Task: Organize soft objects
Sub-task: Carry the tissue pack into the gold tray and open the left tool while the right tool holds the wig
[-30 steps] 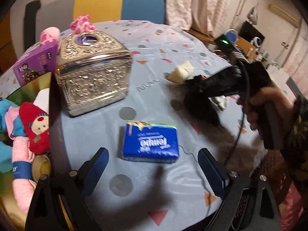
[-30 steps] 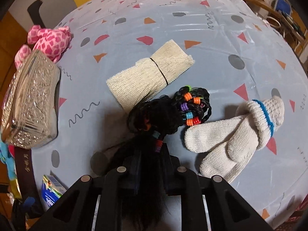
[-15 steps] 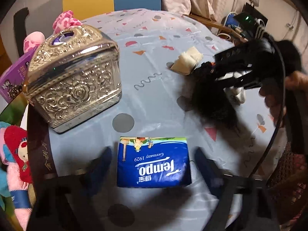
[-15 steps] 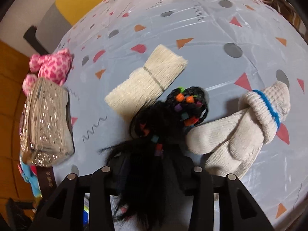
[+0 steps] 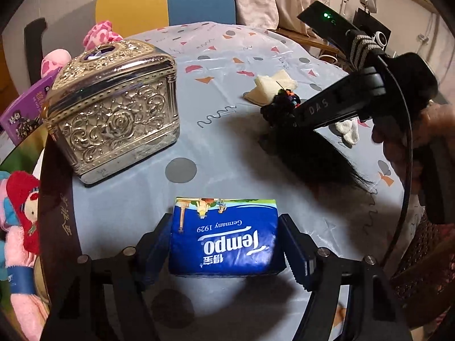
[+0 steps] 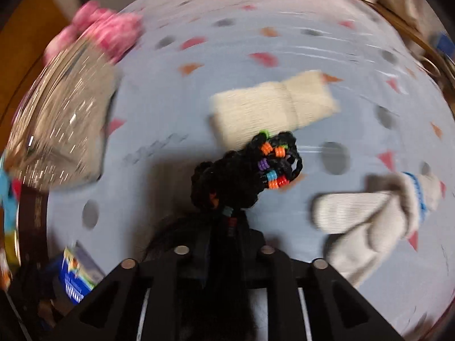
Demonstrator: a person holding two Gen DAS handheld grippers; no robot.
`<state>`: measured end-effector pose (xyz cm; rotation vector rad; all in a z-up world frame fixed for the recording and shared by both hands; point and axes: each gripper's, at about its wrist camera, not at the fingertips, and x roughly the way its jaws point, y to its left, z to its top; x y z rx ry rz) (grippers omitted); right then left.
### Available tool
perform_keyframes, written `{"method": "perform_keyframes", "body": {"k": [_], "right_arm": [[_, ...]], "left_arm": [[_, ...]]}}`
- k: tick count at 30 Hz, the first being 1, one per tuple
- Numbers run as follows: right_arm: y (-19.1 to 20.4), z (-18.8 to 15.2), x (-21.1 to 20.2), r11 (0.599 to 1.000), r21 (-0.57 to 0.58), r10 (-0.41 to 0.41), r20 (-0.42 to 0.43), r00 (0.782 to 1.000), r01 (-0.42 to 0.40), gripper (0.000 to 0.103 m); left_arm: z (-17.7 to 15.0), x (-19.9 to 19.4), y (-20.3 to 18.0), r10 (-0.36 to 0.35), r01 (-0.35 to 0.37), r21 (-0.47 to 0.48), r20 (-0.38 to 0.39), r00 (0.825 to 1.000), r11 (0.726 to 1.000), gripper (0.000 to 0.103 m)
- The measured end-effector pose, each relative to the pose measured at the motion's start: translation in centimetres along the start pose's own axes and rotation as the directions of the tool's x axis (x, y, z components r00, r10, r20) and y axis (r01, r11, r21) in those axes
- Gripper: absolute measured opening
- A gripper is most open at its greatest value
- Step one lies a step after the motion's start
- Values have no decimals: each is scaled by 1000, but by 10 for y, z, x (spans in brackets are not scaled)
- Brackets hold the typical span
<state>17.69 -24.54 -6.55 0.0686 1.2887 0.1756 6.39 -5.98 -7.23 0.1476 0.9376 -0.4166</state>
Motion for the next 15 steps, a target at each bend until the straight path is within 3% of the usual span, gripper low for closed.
{"method": "perform_keyframes", "body": {"k": [5,11,15], "right_arm": [[-5,-1,0,999,6,33,28,999,-34,19],[15,-2,1,992,-109,-56,52,997,61,19],[17,-2,2,992,-109,-60,63,996,66,19]], "left_arm": [[0,0,-2,10,-10,-2,8,1000,1000,72],[4,-7,1,21,-20,-35,15,1000,999,72],[8,-26,4,22,-20,-53,52,998,998,72]]}}
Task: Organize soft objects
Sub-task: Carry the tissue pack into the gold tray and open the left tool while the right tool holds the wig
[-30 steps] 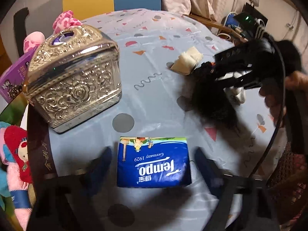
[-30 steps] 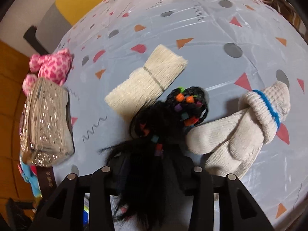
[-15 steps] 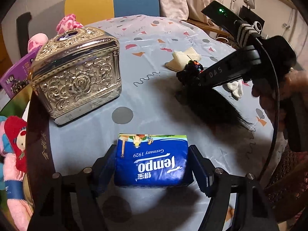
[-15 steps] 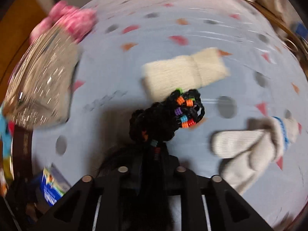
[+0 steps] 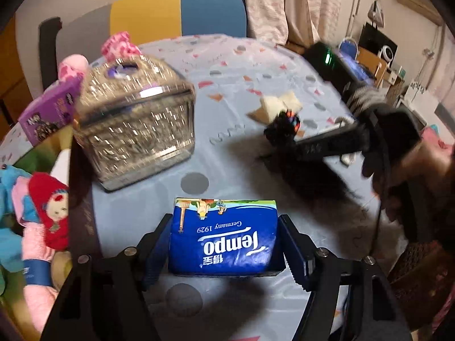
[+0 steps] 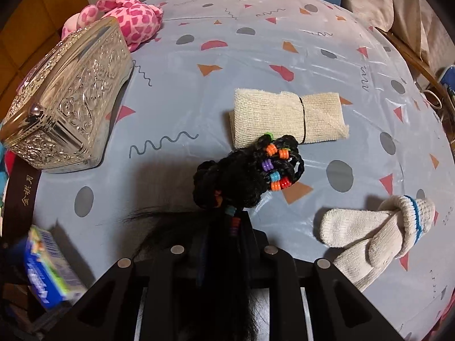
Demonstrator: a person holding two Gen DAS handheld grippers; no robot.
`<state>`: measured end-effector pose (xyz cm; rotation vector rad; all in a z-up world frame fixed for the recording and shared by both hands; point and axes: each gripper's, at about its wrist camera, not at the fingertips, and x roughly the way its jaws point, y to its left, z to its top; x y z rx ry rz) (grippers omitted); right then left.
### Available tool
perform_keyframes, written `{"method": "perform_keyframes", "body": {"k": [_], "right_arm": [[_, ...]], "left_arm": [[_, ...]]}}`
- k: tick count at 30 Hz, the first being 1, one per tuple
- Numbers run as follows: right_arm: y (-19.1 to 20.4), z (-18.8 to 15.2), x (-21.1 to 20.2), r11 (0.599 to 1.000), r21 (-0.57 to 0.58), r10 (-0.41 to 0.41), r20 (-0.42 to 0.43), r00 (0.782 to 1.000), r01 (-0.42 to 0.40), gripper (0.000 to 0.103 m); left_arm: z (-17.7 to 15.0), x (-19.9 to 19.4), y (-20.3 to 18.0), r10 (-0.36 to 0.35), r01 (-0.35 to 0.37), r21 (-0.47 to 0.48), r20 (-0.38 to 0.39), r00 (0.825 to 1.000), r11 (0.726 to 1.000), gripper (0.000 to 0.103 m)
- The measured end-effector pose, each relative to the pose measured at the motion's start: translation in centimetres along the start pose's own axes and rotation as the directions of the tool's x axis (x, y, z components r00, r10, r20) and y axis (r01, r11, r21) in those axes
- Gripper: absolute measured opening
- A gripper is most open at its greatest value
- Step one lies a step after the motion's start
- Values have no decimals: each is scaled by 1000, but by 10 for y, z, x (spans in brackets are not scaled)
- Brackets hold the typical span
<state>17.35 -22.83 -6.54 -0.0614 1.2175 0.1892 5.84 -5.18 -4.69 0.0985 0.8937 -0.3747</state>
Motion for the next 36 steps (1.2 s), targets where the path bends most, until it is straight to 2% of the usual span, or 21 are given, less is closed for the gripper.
{"method": "perform_keyframes", "body": {"k": [4,16,27,36], "right_arm": [[11,-10,-3,996,-67,-51,24,998,53,20],[15,-15,-8,992,-100,-79,37,996,82,20],[18,-16,-5,988,-122,-88,45,995,93,20],[18,-16,-5,987,-131,-93,46,995,98,20]], "left_arm": [[6,-20,-1,6,-6,-6,38,999,1000,72],[18,-74,18,24,-16,-61,133,991,998,72],[14,-98,44,53,-36,-115,156,986,993,72],[0,-115,92,137,-102,-210,159,978,972,72]]}}
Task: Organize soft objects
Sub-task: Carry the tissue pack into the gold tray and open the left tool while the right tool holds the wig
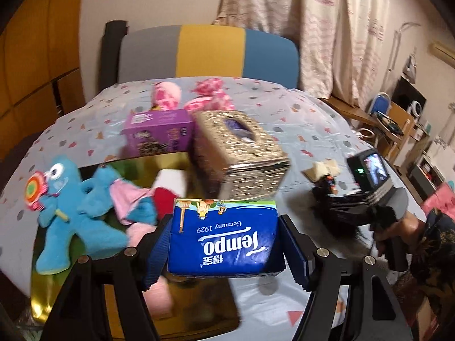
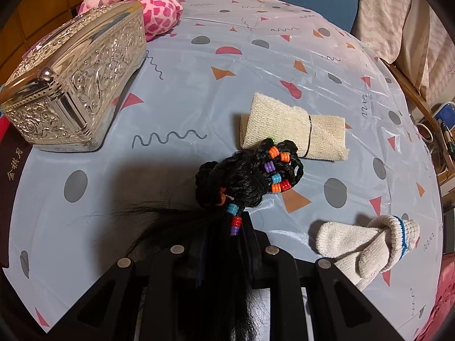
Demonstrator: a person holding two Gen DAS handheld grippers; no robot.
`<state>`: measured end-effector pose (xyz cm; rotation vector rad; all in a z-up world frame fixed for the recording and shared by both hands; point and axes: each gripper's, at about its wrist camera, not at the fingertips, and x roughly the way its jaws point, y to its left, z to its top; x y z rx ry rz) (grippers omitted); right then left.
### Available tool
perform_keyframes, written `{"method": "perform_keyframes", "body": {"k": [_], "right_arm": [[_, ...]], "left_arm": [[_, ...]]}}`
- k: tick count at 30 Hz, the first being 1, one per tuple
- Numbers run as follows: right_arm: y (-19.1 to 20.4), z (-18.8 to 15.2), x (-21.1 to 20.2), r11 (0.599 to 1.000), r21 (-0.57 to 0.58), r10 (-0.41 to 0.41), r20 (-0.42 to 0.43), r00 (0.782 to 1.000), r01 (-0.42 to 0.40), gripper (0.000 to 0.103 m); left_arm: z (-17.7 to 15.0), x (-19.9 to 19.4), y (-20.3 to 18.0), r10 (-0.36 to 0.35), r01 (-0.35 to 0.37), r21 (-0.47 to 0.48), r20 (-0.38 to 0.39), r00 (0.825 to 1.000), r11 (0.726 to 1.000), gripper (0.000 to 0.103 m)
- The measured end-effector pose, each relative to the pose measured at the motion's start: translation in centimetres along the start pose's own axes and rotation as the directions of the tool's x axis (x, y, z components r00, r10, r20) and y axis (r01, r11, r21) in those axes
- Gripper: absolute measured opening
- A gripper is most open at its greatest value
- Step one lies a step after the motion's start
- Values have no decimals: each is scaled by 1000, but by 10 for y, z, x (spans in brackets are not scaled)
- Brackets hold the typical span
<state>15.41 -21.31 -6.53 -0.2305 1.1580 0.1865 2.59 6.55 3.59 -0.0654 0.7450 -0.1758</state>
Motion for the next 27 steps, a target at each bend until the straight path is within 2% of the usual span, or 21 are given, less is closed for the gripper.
{"method": "perform_keyframes", "body": {"k": [11,16,21,27], "right_arm": [[0,0,-1,1000,-4,-1,1,1000,1,20],[1,0,-1,1000,-11,-7,3,1000,7,20],[2,0,-1,1000,-16,-15,4,1000,16,20],[3,0,-1,1000,-17,-20,5,1000,20,20]], "left_arm": [[-22,-14,78,138,-141,-110,-31,990,984,72],[-34,-22,119,216,-222,-170,-54,975,960,72],[-47,-27,148,265,-277,-186,-84,961,943,72],[-67,-19,173,291,-316,-199,-147,945,928,73]]}}
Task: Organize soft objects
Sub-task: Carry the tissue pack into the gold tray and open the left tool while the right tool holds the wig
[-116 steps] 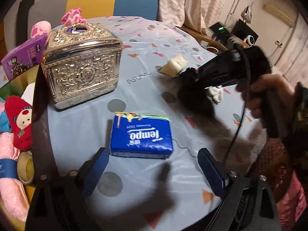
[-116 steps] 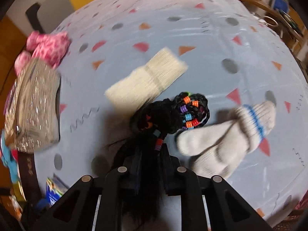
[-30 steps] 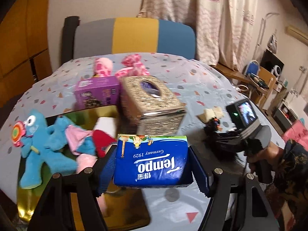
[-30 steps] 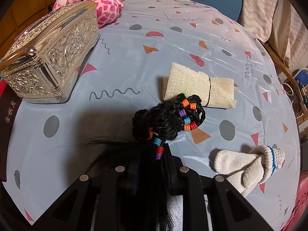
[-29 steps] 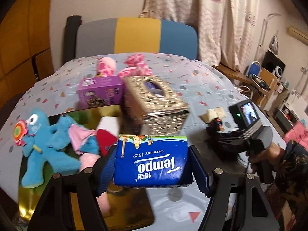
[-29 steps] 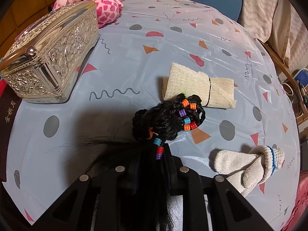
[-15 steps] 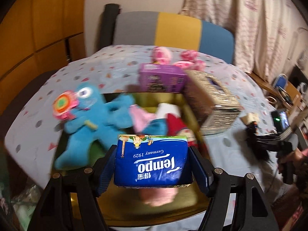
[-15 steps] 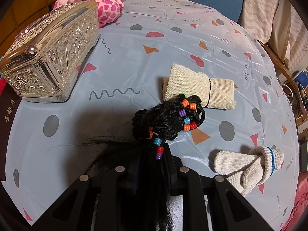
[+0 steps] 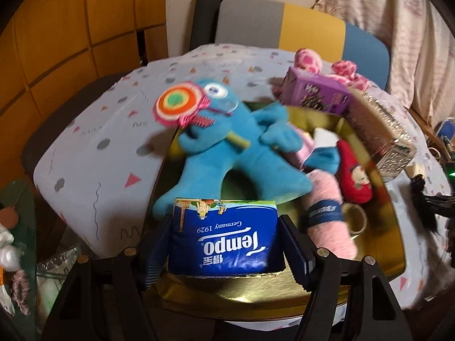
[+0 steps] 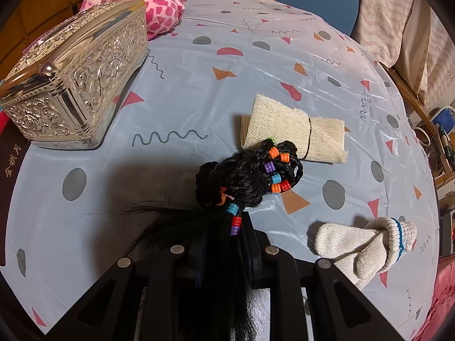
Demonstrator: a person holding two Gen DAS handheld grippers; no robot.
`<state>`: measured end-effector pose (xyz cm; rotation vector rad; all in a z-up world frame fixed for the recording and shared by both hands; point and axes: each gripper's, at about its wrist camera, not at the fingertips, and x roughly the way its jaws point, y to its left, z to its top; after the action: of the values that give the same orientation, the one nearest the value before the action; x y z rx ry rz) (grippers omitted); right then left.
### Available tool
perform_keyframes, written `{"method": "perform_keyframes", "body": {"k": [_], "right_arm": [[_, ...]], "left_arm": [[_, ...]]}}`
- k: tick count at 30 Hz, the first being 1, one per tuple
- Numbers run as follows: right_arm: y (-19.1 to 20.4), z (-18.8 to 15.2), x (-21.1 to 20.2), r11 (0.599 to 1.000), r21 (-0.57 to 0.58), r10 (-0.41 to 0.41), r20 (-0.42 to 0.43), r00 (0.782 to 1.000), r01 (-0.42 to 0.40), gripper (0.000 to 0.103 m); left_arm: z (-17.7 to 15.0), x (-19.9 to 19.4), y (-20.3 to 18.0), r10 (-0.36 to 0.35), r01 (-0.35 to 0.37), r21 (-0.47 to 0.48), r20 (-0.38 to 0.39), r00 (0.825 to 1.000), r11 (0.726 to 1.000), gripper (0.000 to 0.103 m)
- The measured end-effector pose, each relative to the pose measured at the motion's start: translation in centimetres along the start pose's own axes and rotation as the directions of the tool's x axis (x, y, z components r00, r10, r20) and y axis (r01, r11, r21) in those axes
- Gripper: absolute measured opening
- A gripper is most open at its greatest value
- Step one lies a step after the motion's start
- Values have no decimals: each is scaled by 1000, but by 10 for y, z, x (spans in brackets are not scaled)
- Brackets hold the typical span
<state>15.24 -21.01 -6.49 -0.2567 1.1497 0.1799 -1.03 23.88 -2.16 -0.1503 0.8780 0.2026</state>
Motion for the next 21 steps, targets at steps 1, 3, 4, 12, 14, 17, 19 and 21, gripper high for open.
{"method": "perform_keyframes", "body": {"k": [1,3,4,12,14,17,19,21], "right_arm": [[0,0,0,1000,0,0,0,1000,0,20],[0,0,0,1000,0,-3,0,1000,3,20],[0,0,0,1000,-3,-4,0,1000,4,20],[-1,0,0,1000,-6,-5,1,1000,5,20],[0,0,0,1000,-7,-6,1,1000,7,20],[1,0,0,1000,-14,-13,1,1000,13,20],[1,0,0,1000,-16,-16,0,1000,16,20],[2,-1,0,1000,-18,-17,0,1000,17,20]], "left_arm": [[-1,2,1,1,-2,-4,-8,1000,1000,73],[-4,7,3,7,-7,0,-13,1000,1000,75],[-5,9,3,10,-10,5,-21,1000,1000,76],[-7,9,7,28,-28,-8,-3,1000,1000,82],[-5,6,6,37,-37,-17,6,999,999,82],[-1,1,3,58,-57,-34,26,998,998,82],[2,-3,-1,48,-47,-48,35,998,998,82],[6,-7,-9,40,-37,-51,51,998,998,82]]}}
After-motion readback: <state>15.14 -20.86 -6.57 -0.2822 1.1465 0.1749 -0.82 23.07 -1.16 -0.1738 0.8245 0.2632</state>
